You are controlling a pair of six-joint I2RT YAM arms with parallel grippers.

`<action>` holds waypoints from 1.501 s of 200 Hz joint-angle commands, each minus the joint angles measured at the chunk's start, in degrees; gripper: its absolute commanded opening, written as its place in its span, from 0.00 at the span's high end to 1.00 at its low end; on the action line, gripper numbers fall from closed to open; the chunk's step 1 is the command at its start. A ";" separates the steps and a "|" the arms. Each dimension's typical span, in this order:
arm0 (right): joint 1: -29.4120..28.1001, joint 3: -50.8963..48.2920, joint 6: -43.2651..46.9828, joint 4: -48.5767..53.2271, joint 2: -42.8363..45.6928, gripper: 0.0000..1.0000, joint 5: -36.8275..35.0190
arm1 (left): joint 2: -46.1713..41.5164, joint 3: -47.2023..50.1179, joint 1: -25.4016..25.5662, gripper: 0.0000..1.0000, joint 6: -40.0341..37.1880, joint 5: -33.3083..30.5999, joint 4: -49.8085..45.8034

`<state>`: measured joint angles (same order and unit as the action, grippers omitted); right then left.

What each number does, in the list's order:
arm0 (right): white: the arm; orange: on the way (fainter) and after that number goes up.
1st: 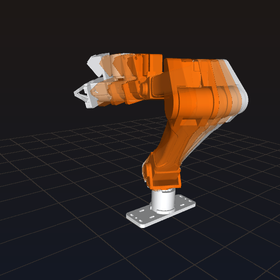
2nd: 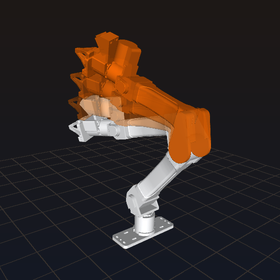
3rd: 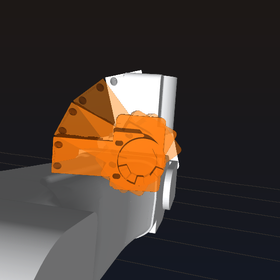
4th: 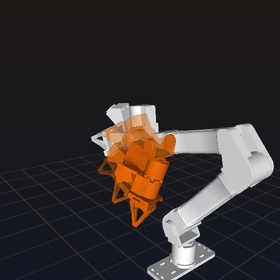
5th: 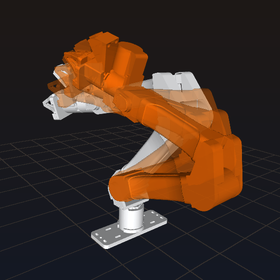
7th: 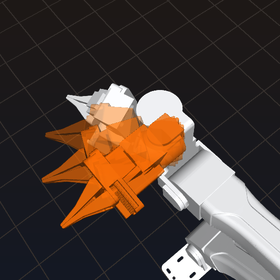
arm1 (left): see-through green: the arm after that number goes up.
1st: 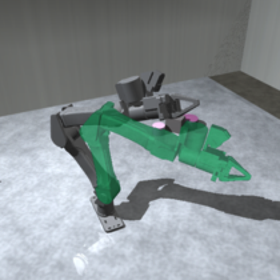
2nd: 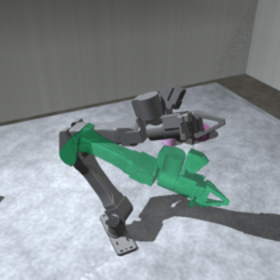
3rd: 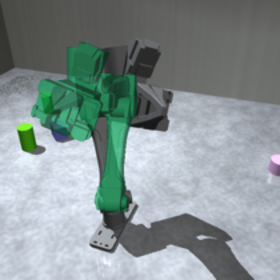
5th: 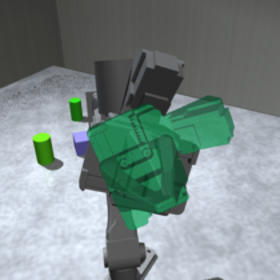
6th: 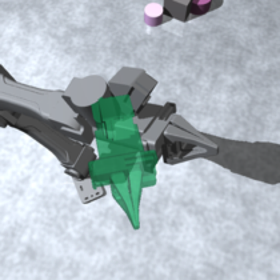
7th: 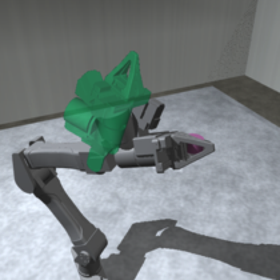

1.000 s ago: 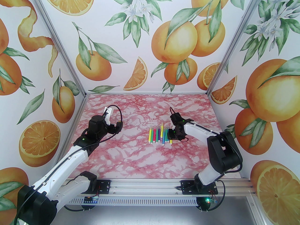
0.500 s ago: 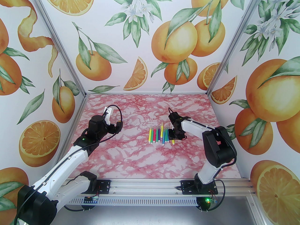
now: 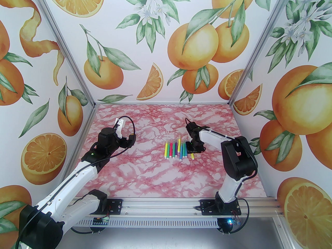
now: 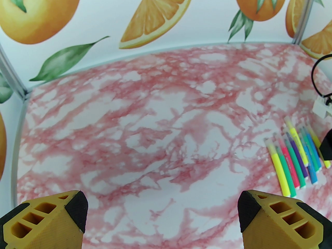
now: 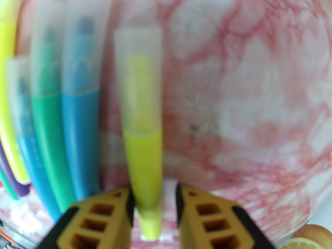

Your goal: Open the pen caps

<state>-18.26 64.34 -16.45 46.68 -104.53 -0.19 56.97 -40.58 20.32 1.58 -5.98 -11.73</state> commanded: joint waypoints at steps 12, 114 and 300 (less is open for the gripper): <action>0.59 0.00 0.54 -0.82 -4.06 0.70 -4.99 | -0.96 0.42 0.16 0.00 0.94 -0.11 1.09; 1.46 -2.23 0.89 -3.18 -2.29 0.82 -5.09 | -2.04 0.45 0.12 0.00 2.26 -2.47 -0.23; -3.49 -8.59 6.37 -15.72 20.46 0.98 18.39 | 8.35 -3.53 0.78 0.02 18.91 16.54 6.60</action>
<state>-19.97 57.58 -12.47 35.90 -86.21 8.32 62.63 -41.01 20.67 16.91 3.95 -10.11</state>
